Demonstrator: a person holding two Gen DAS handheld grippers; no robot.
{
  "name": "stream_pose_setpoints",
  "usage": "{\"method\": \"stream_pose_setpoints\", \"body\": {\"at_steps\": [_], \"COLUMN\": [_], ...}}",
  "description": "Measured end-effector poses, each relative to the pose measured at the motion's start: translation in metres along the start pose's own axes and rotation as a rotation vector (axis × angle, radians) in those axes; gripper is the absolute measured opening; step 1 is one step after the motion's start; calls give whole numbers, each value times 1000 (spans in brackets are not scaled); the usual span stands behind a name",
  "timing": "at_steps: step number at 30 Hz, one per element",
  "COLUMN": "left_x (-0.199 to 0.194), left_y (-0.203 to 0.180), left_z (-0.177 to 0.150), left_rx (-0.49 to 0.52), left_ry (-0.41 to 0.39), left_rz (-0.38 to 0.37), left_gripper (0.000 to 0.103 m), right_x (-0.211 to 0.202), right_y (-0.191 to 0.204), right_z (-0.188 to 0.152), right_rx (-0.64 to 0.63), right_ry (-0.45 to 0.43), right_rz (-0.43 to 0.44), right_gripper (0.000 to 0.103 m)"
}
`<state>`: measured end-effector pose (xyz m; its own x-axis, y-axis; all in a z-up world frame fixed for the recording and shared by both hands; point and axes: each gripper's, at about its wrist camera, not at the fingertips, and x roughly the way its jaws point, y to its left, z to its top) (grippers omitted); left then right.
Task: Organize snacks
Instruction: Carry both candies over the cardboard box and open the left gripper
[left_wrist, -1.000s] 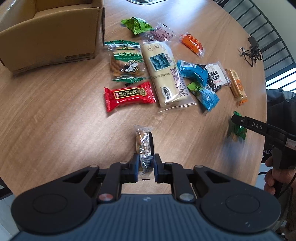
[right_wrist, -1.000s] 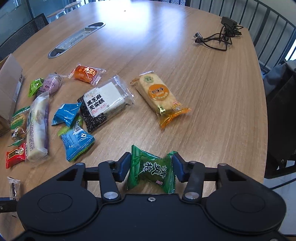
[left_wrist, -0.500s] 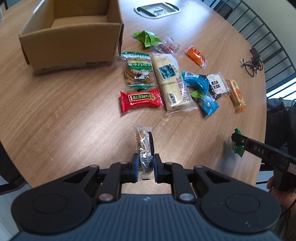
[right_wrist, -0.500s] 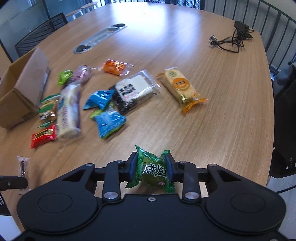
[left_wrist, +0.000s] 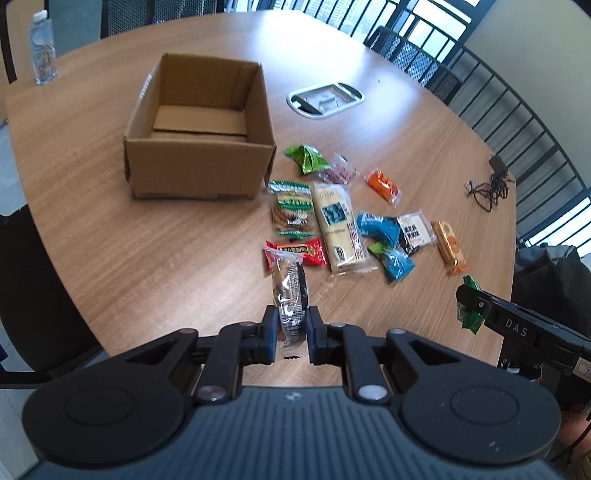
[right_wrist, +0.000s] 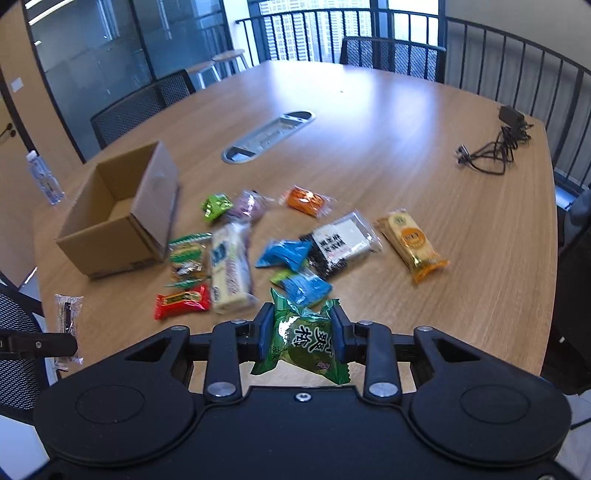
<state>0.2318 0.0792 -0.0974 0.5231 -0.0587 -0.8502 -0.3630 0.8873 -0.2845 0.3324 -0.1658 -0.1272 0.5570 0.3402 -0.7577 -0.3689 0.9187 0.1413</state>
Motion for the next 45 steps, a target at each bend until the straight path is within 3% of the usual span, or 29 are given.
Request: {"method": "stream_pose_setpoints", "body": {"at_steps": [11,20,30,40,45], "left_x": [-45,-65,-59,-31,-11], "left_y": [16,35,60,87,101], "left_z": [-12,-2,46,99,124], "left_rx": [-49,-67,-13,3,18], "left_ry": [-95,-134,-145,-121,-105], "left_rz": [20,23,0,-8,2], "left_gripper": [15,15,15,15,15], "right_x": [-30,-43,-33,-6,11], "right_y": [26,59,102,140,166], "right_z": [3,8,30,56,77], "right_rx": [-48,-73,-40,15,42], "right_ry": [-67,-89,-132,-159,-213], "right_rz": [80,125,128,118,95], "right_gripper": [31,31,31,31,31]}}
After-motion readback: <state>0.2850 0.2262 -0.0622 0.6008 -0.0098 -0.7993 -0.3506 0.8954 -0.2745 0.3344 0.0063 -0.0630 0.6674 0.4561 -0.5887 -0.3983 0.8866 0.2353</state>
